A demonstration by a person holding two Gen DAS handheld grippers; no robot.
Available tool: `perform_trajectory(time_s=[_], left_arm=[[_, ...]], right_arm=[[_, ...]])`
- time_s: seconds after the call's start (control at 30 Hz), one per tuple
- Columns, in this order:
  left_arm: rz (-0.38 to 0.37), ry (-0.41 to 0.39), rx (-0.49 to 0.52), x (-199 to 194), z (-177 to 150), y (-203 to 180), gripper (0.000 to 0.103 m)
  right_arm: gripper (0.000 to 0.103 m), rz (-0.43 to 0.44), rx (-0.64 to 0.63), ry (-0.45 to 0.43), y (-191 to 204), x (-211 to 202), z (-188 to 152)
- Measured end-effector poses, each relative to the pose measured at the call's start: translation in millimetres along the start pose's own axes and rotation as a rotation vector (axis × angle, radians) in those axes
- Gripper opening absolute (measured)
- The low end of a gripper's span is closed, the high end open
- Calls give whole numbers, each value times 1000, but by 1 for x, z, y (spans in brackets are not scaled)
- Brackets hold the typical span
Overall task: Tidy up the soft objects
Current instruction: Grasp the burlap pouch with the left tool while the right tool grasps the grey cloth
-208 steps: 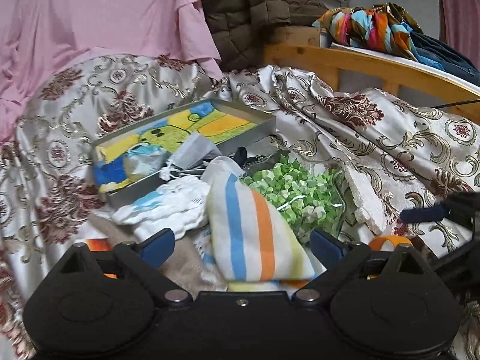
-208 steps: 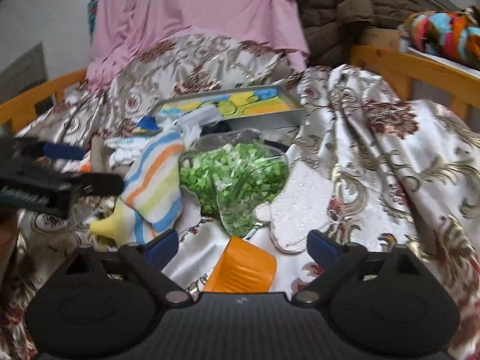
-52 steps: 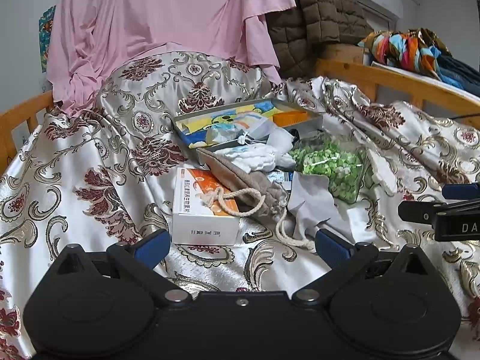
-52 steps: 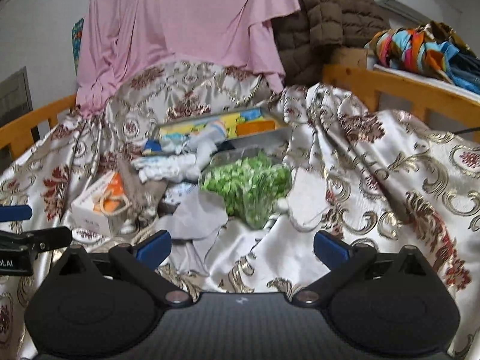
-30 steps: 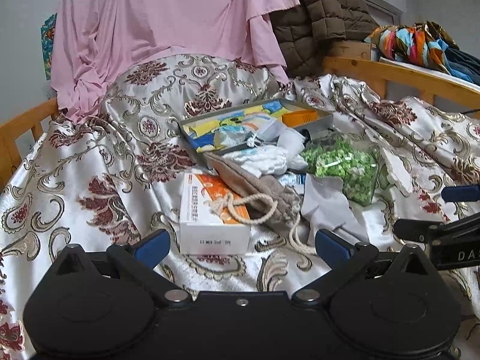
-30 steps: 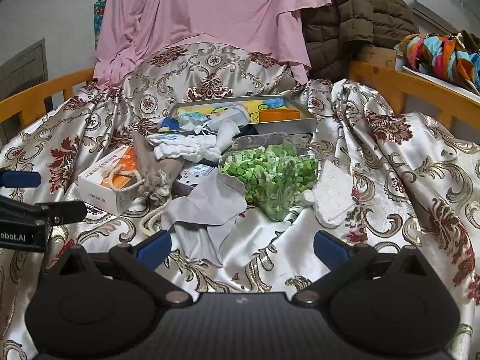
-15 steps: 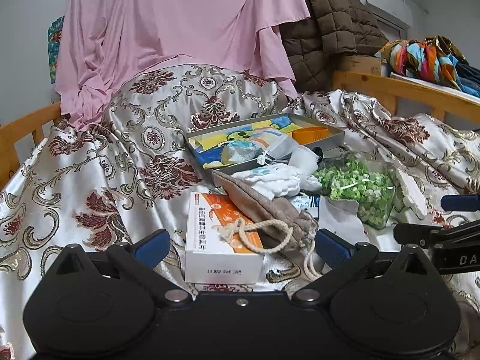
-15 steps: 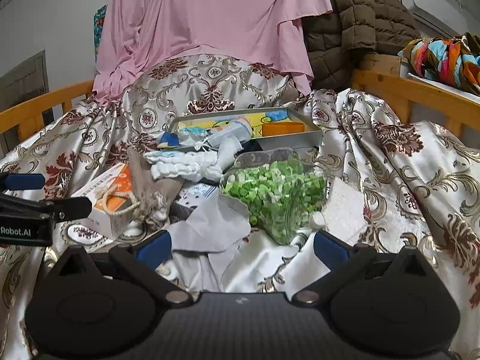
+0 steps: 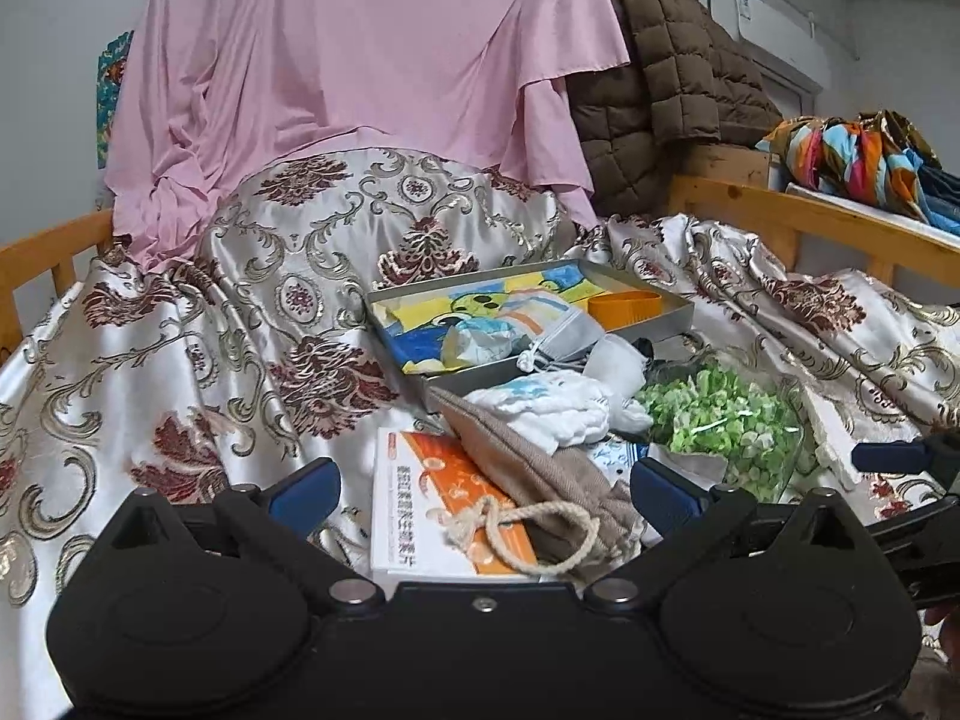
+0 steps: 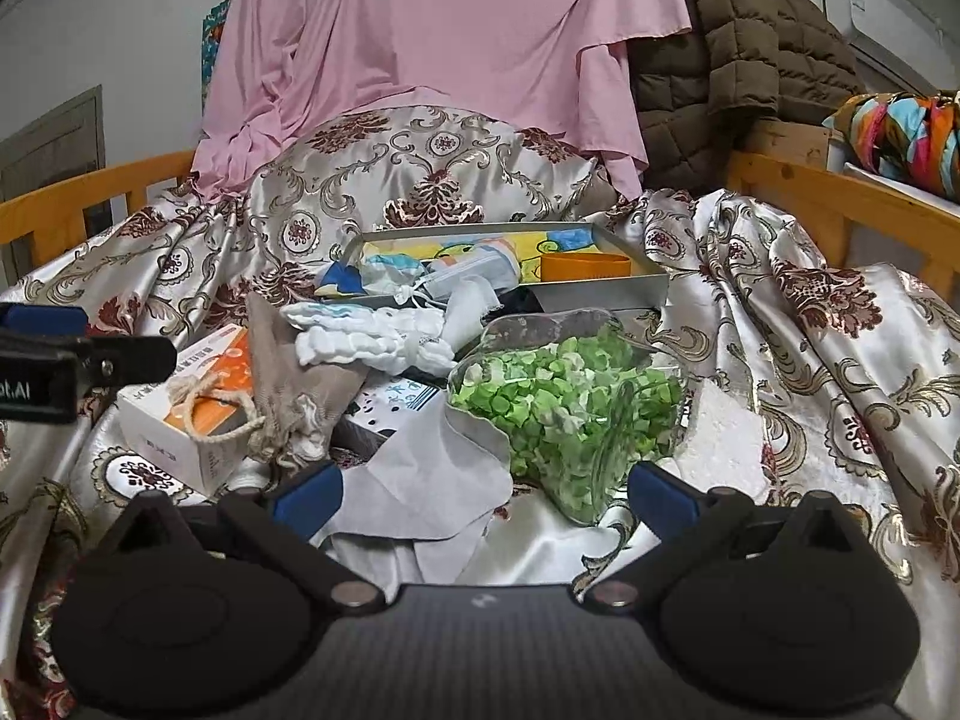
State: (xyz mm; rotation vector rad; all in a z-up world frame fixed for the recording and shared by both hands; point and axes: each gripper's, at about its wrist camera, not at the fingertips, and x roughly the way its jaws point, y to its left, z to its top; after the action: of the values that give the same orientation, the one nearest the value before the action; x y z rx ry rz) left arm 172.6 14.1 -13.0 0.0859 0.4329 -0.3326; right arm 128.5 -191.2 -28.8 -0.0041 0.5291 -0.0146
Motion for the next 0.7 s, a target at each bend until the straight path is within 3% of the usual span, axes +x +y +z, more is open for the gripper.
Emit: perform_trajectory(time_s=[0.37, 0.7], left_arm=[[-104, 14, 41, 30, 5, -3, 102], [-156, 86, 35, 70, 11, -7, 90]], right_arm=[[103, 50, -43, 22, 3, 18, -1], [93, 137, -65, 53, 9, 35, -2]])
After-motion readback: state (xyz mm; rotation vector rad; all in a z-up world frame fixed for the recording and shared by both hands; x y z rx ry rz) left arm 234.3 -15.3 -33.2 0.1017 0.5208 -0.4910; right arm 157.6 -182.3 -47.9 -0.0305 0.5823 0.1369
